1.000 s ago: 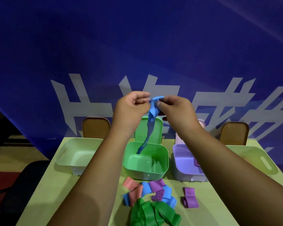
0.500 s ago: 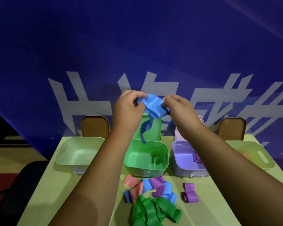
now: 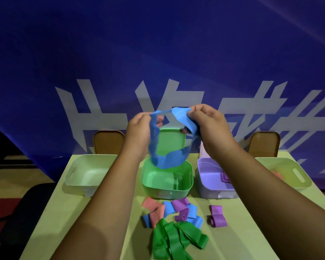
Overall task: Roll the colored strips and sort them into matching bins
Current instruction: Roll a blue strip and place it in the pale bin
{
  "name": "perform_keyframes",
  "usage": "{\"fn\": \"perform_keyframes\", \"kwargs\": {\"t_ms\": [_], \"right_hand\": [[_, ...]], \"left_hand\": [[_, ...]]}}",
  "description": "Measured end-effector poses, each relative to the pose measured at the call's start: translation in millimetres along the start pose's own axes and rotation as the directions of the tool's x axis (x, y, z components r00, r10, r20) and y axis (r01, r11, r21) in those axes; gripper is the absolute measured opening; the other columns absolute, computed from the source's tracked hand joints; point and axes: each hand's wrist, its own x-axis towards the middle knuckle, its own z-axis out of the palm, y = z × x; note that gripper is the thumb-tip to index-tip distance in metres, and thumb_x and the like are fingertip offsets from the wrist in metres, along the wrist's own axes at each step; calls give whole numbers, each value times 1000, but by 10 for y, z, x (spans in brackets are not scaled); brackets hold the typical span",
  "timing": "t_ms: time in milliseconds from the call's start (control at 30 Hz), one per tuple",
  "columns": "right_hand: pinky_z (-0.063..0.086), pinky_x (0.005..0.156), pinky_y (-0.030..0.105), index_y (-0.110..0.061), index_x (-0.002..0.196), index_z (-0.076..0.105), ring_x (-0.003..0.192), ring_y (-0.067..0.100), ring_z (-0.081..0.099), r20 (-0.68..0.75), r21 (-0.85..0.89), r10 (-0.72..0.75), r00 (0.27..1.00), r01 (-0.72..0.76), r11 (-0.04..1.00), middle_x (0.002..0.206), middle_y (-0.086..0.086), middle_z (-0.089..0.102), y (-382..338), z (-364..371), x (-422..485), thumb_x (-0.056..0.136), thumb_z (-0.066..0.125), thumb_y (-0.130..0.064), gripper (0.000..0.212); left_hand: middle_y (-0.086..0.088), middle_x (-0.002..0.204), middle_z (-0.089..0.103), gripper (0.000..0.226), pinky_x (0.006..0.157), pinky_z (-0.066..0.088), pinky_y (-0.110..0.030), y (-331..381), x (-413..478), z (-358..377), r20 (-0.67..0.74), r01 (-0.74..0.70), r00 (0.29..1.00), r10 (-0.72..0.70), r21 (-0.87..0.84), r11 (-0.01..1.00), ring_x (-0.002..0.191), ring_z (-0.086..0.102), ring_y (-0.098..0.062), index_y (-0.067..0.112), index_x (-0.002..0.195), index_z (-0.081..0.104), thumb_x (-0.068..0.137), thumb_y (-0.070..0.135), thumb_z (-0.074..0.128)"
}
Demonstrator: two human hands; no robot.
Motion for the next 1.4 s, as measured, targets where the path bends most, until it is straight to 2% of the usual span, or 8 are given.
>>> {"fn": "perform_keyframes", "kwargs": {"t_ms": [167,433,600,1000,1133,1233,1333,1400], "right_hand": [[34,41,21,-21,83,64,39,16,43,3,-21,63,998,-63,998,61,3,55,69,-84,-40,100,65,-15,19],[44,48,24,-17,97,64,49,12,56,126,-25,108,986,-105,994,69,-1,65,213,-184,-57,105,62,-16,8],[52,70,49,-23,94,70,65,24,62,74,-118,104,992,-95,988,77,2,70,330,-220,-12,96,66,-30,8],[63,81,55,-27,90,71,75,24,68,39,-122,115,993,-109,986,85,4,76,488,-448,148,94,68,-29,6],[52,68,33,-22,95,71,65,9,61,15,-199,62,998,-58,978,74,-7,71,520,-539,201,98,68,-29,8],[60,70,41,-19,96,70,64,10,62,13,-237,50,999,-45,970,71,-6,69,567,-613,246,98,70,-30,11],[65,80,49,-24,95,68,74,18,69,18,-239,47,999,-41,970,78,-4,72,582,-693,310,92,73,-37,14],[58,74,31,-26,99,67,71,6,64,10,-288,1,1000,2,958,84,-9,70,561,-759,358,93,73,-37,14]], "left_hand": [[-5,73,67,19,65,49,-35,13,-41,34,72,16,997,-1,-203,979,65,57,-21,13,93,67,102,6,52],[5,122,75,33,103,56,-33,-29,-63,24,316,-153,946,74,231,961,112,67,-9,31,116,74,91,12,79],[7,123,78,48,100,59,-27,132,-231,55,520,-138,853,46,140,980,118,72,-10,23,127,75,93,-8,61],[-1,95,83,17,89,67,-43,154,-225,541,242,-112,968,70,163,980,99,79,-22,26,95,84,104,22,70],[5,83,80,21,77,66,-31,229,-224,647,217,-180,968,127,242,953,81,73,-11,18,98,85,105,24,67],[0,75,75,23,64,53,-14,308,-259,719,227,-230,959,169,278,932,69,64,-5,11,97,84,106,22,66],[-4,78,76,22,66,52,-14,354,-240,779,263,-270,945,193,296,916,69,65,-3,12,98,84,107,22,66],[-9,79,74,22,68,54,-17,393,-226,828,291,-304,933,212,325,895,70,63,-5,14,96,83,107,23,67]]}}
